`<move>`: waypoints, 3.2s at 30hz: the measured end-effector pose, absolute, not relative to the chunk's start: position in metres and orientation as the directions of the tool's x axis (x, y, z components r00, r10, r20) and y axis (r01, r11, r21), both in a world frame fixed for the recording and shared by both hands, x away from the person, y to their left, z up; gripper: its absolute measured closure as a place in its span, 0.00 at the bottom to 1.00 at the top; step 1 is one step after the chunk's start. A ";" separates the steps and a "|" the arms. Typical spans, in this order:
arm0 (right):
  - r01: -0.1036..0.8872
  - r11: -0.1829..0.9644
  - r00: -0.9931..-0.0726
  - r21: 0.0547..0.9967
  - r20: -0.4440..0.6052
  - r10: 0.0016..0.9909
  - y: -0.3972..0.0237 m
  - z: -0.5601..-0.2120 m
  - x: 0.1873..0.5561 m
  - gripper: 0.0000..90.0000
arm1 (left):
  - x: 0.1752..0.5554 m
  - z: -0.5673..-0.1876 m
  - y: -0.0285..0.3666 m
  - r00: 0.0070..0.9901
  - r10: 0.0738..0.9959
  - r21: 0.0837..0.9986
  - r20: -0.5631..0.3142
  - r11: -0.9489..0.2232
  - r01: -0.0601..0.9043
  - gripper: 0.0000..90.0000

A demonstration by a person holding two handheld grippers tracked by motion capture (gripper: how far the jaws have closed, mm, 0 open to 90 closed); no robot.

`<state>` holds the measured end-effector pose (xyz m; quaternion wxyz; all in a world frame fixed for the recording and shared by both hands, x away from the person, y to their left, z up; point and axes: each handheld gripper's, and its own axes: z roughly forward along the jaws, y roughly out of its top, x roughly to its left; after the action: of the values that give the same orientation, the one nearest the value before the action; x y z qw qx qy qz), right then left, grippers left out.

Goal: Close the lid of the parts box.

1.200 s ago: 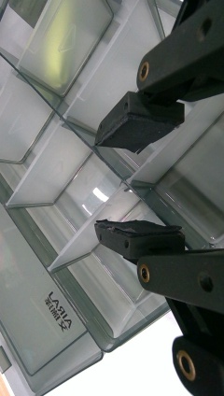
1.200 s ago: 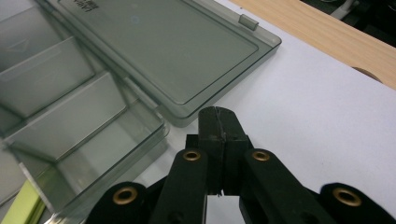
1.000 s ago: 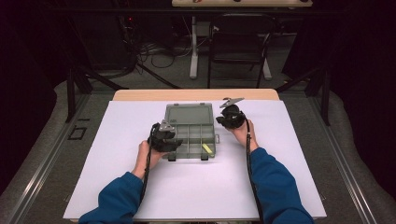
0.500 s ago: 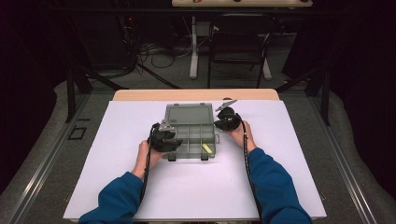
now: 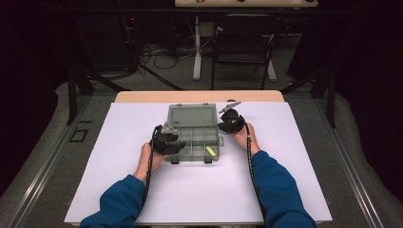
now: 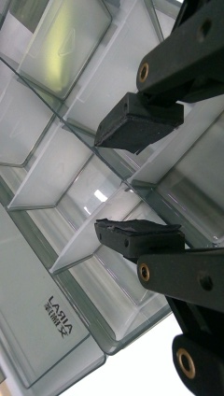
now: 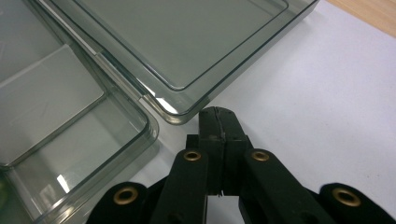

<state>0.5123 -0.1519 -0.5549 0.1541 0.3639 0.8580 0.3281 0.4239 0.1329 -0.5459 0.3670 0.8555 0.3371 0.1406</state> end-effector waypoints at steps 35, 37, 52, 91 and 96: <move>0.558 0.409 -0.652 0.722 0.076 0.754 -0.154 -0.559 0.529 1.00 | 0.424 -0.546 0.133 0.736 0.677 0.725 -0.003 -0.505 0.468 0.59; 0.559 0.407 -0.649 0.722 0.076 0.757 -0.155 -0.557 0.530 1.00 | 0.424 -0.546 0.133 0.736 0.677 0.725 -0.003 -0.505 0.468 0.59; 0.508 0.362 -0.637 0.782 0.058 0.769 -0.155 -0.551 0.531 1.00 | 0.424 -0.547 0.133 0.735 0.678 0.728 -0.001 -0.504 0.466 0.59; 0.383 0.340 -0.661 0.859 -0.002 0.750 -0.155 -0.528 0.522 1.00 | 0.424 -0.546 0.132 0.722 0.692 0.722 -0.014 -0.493 0.486 0.57; 0.365 0.337 -0.672 0.868 -0.005 0.741 -0.157 -0.525 0.520 1.00 | 0.424 -0.546 0.133 0.723 0.690 0.722 -0.017 -0.492 0.486 0.56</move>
<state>0.5200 -0.1567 -0.5255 0.2052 0.3494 0.7913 0.4578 0.4242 0.1325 -0.5458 0.3673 0.8524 0.3451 0.1389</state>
